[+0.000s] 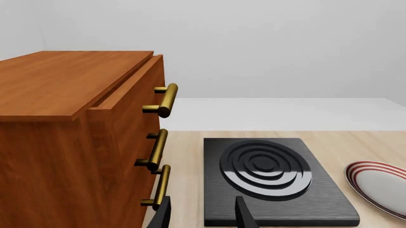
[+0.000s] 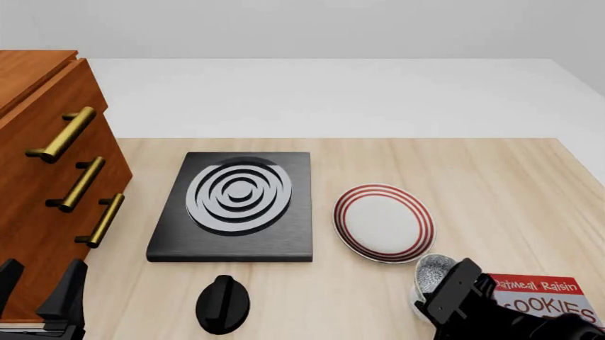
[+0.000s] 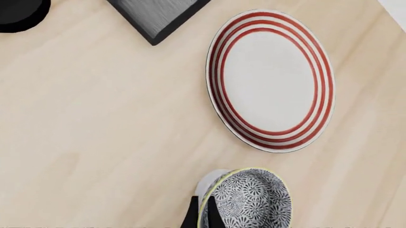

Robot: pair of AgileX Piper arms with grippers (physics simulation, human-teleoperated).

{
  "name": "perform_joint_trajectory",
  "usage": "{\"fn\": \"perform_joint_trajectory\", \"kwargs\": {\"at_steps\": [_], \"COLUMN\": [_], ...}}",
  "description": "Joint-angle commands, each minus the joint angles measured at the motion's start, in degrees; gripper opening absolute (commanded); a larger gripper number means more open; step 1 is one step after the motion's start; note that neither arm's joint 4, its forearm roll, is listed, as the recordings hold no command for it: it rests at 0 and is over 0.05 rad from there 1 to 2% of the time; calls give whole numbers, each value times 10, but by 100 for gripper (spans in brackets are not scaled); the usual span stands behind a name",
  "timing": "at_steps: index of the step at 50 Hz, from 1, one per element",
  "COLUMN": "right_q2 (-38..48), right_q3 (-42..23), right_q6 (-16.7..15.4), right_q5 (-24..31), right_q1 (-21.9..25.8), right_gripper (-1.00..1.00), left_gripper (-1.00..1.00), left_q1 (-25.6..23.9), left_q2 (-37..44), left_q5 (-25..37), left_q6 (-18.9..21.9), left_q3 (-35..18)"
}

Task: Pick the akita bowl on the ramekin and place it on the plate.

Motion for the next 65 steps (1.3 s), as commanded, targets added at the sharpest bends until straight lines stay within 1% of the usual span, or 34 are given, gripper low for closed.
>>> {"fn": "perform_joint_trajectory", "kwargs": {"at_steps": [1, 13, 18, 20, 27, 33, 39, 47, 50, 58, 65], "right_q2": [-30, -63, -70, -78, -115, -133, -142, -133, -120, -71, -20], "right_q3": [-7, -27, -32, -37, -57, -73, -87, -136, -150, -191, -252], "right_q6": [-6, -23, -38, -50, -72, -75, -85, -99, -104, -102, -109], "right_q5": [35, 80, 93, 105, 147, 172, 189, 223, 216, 196, 186], "right_q1": [-4, -16, -22, -26, -40, -43, -49, -48, -54, -57, -62], "right_gripper": [-100, -100, -100, -100, -100, -100, -100, -100, -100, -100, -100], "left_gripper": [100, 100, 100, 100, 100, 100, 100, 100, 100, 100, 100], "left_q1": [0, 0, 0, 0, 0, 0, 0, 0, 0, 0, 0], "left_q2": [0, 0, 0, 0, 0, 0, 0, 0, 0, 0, 0], "left_q5": [0, 0, 0, 0, 0, 0, 0, 0, 0, 0, 0], "left_q6": [0, 0, 0, 0, 0, 0, 0, 0, 0, 0, 0], "left_q3": [0, 0, 0, 0, 0, 0, 0, 0, 0, 0, 0]}}
